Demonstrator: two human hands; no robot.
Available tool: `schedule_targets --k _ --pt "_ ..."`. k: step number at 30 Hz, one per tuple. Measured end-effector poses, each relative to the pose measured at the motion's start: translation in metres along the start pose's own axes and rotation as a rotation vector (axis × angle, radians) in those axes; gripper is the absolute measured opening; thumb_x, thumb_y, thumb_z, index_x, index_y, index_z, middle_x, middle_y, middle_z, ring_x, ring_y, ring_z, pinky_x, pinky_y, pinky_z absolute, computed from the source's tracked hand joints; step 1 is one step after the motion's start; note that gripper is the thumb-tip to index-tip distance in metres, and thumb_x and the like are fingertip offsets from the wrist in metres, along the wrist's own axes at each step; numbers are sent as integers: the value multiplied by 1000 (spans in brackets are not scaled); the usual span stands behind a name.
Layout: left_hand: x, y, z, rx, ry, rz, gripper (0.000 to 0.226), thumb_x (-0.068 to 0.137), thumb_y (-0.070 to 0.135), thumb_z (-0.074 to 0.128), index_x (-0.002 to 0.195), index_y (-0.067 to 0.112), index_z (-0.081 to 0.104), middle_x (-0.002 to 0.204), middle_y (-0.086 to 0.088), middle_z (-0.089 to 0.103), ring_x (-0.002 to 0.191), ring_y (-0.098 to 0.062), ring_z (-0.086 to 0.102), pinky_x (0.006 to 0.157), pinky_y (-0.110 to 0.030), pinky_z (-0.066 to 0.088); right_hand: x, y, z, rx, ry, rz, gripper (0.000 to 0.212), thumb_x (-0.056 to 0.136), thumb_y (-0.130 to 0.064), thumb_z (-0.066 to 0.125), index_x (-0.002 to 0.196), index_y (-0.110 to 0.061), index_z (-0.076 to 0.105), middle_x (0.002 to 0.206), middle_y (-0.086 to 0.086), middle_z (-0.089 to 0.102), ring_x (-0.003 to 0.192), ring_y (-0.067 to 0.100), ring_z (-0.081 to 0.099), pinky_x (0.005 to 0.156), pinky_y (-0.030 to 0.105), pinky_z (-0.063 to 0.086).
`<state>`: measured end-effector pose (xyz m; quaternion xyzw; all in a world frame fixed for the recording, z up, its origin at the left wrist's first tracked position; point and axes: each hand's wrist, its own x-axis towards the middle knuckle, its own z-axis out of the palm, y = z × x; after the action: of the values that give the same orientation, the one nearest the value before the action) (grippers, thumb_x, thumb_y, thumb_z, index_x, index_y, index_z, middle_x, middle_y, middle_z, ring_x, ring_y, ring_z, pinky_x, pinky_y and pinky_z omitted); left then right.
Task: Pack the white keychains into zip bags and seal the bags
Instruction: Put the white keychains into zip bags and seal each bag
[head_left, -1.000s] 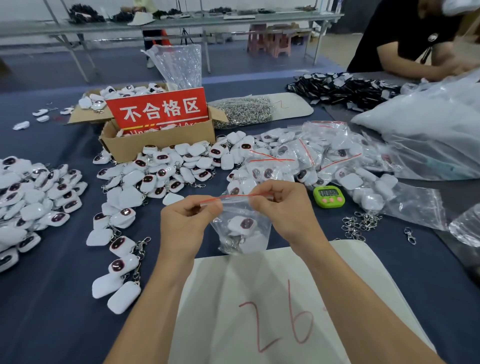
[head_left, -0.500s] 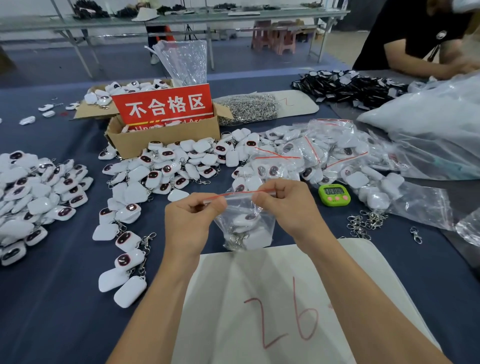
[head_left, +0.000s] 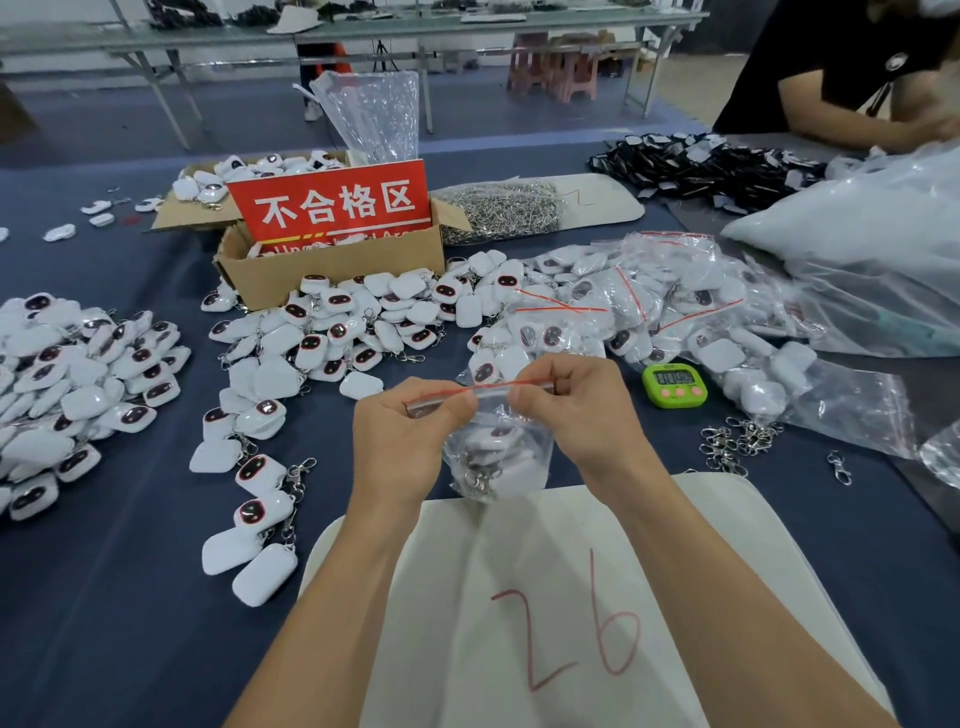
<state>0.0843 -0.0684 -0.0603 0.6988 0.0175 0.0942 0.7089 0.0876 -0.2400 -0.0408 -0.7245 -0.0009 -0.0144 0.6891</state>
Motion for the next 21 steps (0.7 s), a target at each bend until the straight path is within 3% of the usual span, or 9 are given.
schedule_targets --k 4,8,11,14,16,21 --pt "1 4 -2 54 0 4 27 81 7 84 76 33 81 78 7 77 72 -3 71 65 -12 51 -1 0 1 -22 19 -2 30 84 2 74 66 -23 75 66 3 69 64 16 60 66 33 49" --pt "-2 14 -1 281 -74 101 17 75 25 86 78 40 81 83 15 77 80 1 72 69 -10 51 -4 -1 4 -92 -12 -41 11 83 -1 78 76 -9 77 76 4 77 72 9 70 72 24 56" --pt "-1 24 1 467 -98 169 12 73 30 79 75 41 79 82 25 74 81 6 69 70 -6 47 -5 0 6 -111 -10 -74 13 83 4 75 75 -7 75 77 6 77 71 8 69 71 21 56" --pt "1 29 1 554 -112 174 29 80 23 82 67 47 73 80 27 71 79 7 66 70 -9 46 -5 -2 8 -112 -9 -88 15 83 0 79 72 -10 75 75 5 76 69 7 68 69 20 55" --pt "0 29 1 555 -100 183 33 83 19 82 68 47 72 82 26 71 78 6 67 73 -13 48 -5 -3 9 -116 -16 -96 18 83 -3 80 71 -15 75 73 1 75 69 6 68 69 19 54" --pt "-1 27 -10 499 -71 134 22 79 24 85 71 43 78 75 25 73 74 8 67 67 -2 42 -8 -3 0 -43 35 -31 26 81 -2 82 66 -21 74 63 -5 71 58 6 62 58 18 49"
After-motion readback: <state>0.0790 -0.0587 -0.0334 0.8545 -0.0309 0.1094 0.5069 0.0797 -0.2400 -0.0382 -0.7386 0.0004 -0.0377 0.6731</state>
